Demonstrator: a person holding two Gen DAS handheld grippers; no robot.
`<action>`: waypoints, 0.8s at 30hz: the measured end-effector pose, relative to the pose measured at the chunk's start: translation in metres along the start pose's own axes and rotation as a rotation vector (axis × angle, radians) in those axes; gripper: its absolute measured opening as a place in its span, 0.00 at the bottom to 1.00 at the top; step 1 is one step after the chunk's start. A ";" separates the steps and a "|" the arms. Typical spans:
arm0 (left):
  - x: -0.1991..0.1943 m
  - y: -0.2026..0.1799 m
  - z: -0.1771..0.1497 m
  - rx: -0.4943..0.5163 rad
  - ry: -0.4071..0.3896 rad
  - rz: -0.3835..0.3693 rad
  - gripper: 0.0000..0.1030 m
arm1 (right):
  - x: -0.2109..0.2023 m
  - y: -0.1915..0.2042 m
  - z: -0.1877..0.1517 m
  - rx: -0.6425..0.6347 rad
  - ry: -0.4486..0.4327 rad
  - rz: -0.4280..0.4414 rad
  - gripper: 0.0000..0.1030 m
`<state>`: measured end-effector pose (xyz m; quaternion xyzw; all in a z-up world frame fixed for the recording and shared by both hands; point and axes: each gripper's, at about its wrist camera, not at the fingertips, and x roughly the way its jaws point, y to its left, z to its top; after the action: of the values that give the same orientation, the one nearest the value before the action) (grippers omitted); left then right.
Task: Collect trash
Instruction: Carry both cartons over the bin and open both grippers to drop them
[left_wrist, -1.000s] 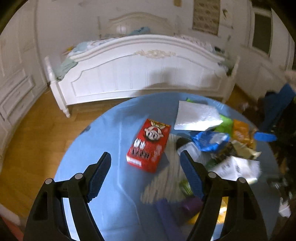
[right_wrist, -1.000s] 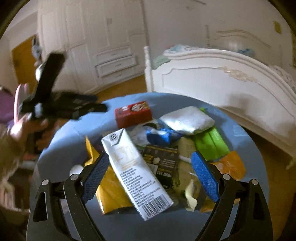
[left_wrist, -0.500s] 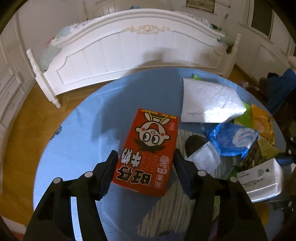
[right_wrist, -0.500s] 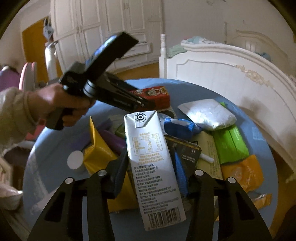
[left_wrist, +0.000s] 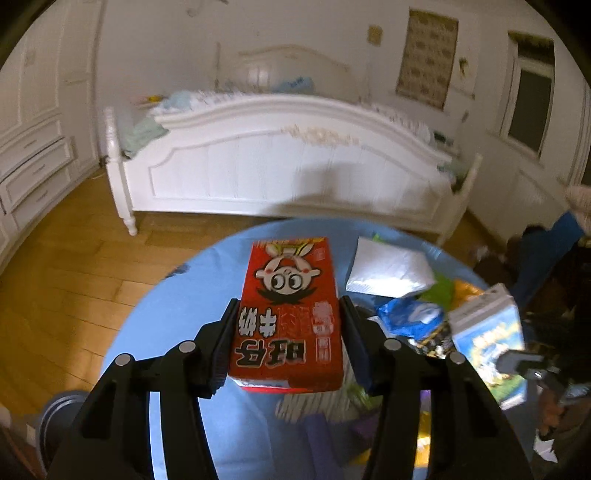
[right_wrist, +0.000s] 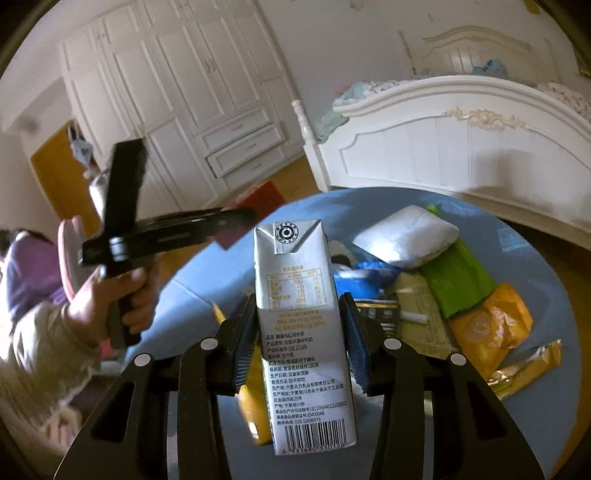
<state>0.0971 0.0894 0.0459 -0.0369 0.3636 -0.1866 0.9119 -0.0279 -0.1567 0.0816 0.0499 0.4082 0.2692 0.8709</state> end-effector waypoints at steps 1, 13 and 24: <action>-0.009 0.004 -0.002 -0.012 -0.013 0.003 0.51 | 0.000 0.005 0.002 0.001 -0.001 0.004 0.43; -0.079 0.083 -0.068 -0.222 -0.010 0.039 0.44 | 0.032 0.076 0.017 -0.055 0.028 0.059 0.43; -0.004 0.029 -0.061 -0.080 0.137 0.044 0.75 | 0.035 0.096 0.013 -0.014 0.043 0.027 0.43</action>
<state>0.0622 0.1218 -0.0022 -0.0522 0.4328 -0.1540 0.8867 -0.0408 -0.0559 0.0959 0.0435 0.4243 0.2847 0.8585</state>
